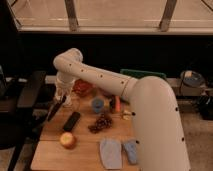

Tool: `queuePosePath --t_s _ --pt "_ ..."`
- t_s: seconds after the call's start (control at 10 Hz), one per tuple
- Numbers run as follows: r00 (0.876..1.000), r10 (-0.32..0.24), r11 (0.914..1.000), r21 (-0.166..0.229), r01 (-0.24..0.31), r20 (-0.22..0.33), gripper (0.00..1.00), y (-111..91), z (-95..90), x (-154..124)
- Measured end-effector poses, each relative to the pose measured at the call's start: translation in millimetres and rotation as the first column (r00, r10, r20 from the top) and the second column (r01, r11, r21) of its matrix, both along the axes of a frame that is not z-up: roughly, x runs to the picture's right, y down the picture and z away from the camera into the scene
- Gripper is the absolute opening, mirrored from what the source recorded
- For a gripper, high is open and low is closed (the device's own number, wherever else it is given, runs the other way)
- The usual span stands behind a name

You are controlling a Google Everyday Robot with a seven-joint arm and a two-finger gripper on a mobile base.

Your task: Place brush in paper cup

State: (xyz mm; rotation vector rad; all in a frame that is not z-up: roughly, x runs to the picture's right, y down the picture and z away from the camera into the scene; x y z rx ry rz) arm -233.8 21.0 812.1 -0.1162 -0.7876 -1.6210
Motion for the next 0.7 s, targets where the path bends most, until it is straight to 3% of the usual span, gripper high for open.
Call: queuePosePath --t_s 0.7 --pt "0.995 -0.078 0.9962 -0.034 0.08 0.057 0.19 19 11.4 -24"
